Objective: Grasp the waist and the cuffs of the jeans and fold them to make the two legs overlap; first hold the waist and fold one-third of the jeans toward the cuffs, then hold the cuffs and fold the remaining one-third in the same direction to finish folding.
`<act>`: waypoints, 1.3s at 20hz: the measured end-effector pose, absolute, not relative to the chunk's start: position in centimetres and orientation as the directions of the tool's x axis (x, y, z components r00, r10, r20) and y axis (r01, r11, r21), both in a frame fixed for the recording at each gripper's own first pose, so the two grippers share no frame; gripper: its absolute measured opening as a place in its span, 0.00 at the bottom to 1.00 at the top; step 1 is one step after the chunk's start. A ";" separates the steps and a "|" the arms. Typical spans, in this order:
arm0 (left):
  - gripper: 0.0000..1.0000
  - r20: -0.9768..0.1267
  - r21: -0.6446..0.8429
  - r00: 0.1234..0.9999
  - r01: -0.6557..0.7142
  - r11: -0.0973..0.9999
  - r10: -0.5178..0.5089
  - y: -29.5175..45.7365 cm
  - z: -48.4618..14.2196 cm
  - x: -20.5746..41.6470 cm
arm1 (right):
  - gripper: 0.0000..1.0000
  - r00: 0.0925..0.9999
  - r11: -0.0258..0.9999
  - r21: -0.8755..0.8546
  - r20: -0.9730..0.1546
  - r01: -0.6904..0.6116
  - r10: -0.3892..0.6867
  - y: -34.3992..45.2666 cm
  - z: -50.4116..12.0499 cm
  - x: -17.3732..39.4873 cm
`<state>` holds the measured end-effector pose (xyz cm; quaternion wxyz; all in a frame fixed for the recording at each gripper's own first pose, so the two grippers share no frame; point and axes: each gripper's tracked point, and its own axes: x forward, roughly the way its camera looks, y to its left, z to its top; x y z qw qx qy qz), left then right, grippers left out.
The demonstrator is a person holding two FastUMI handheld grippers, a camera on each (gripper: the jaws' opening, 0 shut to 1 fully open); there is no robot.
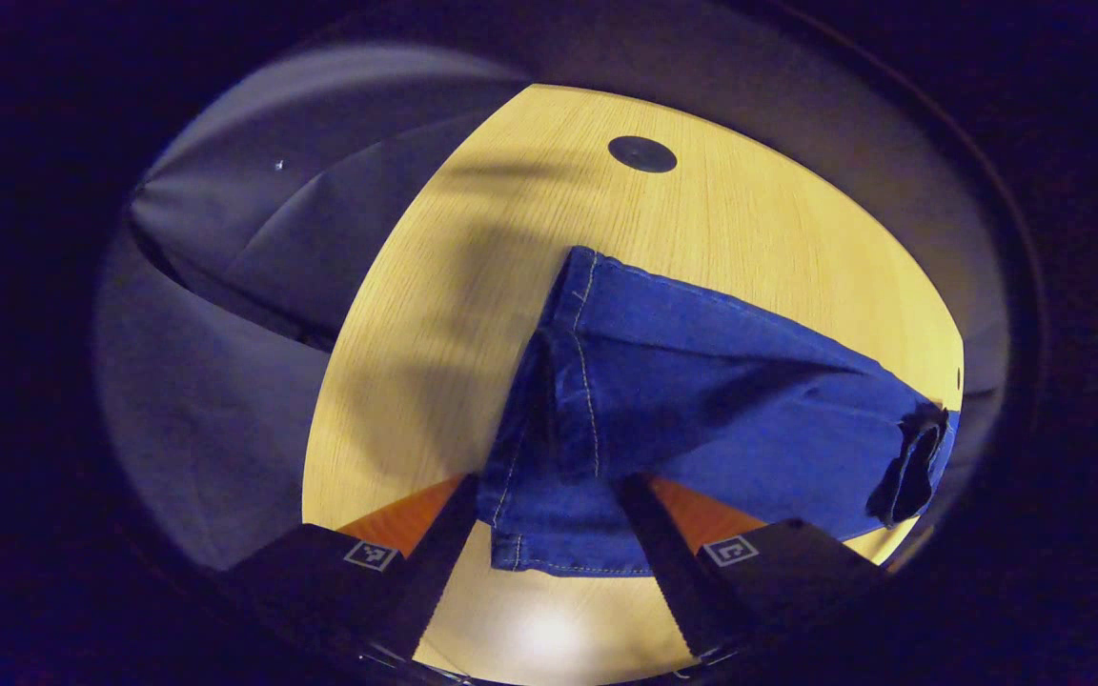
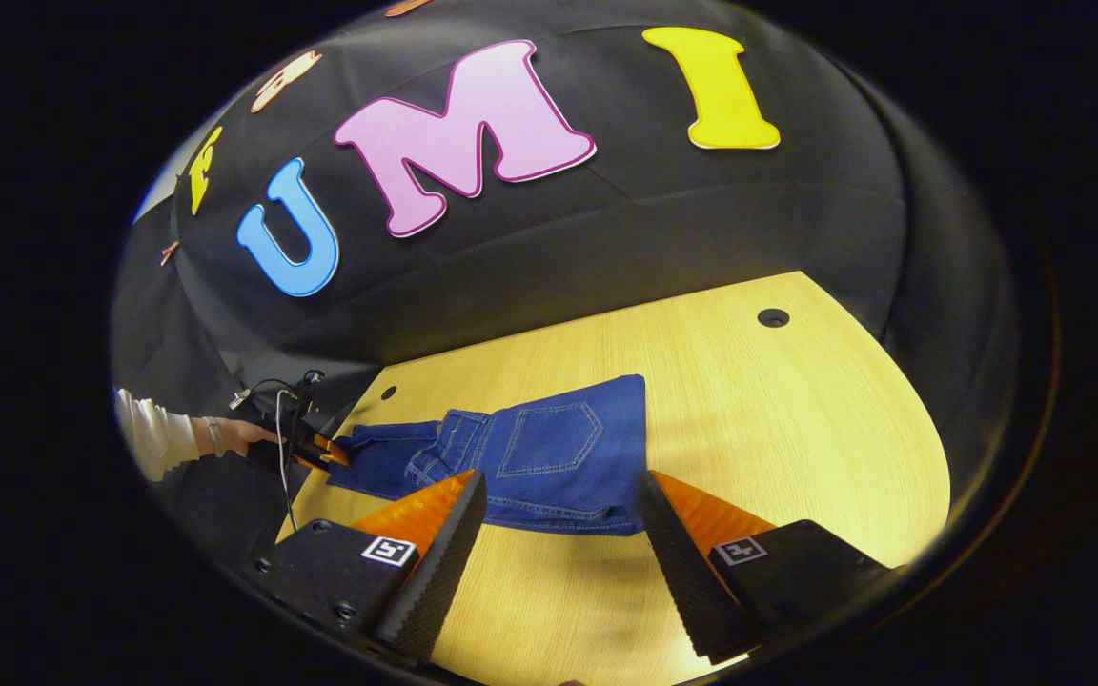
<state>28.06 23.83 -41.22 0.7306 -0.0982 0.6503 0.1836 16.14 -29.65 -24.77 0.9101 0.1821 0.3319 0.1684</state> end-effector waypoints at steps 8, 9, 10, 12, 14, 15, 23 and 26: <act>0.16 -0.964 0.108 0.177 -0.429 0.897 0.200 21.3 -41.0 30.2 | 0.98 0.684 0.853 0.472 -0.548 -0.222 0.481 -28.7 -24.3 17.6; 0.13 -0.964 0.116 0.166 -0.434 0.893 0.206 21.1 -41.3 29.8 | 0.98 0.684 0.853 0.471 -0.547 -0.225 0.483 -28.7 -24.3 17.6; 0.08 -0.970 0.101 0.157 -0.438 0.893 0.187 20.3 -41.2 29.7 | 0.98 0.686 0.853 0.471 -0.545 -0.226 0.482 -28.9 -24.1 17.7; 0.07 -0.974 0.019 0.197 -0.409 0.912 0.109 17.8 -39.9 30.3 | 0.98 0.695 0.853 0.473 -0.537 -0.222 0.479 -29.3 -23.7 17.8; 0.07 -0.960 -0.044 0.272 -0.360 0.932 0.060 15.6 -37.1 31.5 | 0.97 0.701 0.852 0.478 -0.532 -0.216 0.476 -29.9 -23.4 17.9; 0.06 -0.950 -0.071 0.310 -0.327 0.942 0.036 14.2 -35.1 32.2 | 0.98 0.704 0.851 0.480 -0.529 -0.214 0.475 -30.2 -23.2 18.1; 0.06 -0.818 -0.326 0.482 0.063 0.943 -0.315 -9.8 -23.9 37.8 | 0.97 0.714 0.831 0.511 -0.498 -0.218 0.493 -30.4 -22.1 19.1; 0.06 -0.790 -0.374 0.459 0.167 0.912 -0.408 -20.2 -24.9 38.9 | 0.97 0.723 0.833 0.497 -0.480 -0.242 0.496 -31.1 -21.2 18.6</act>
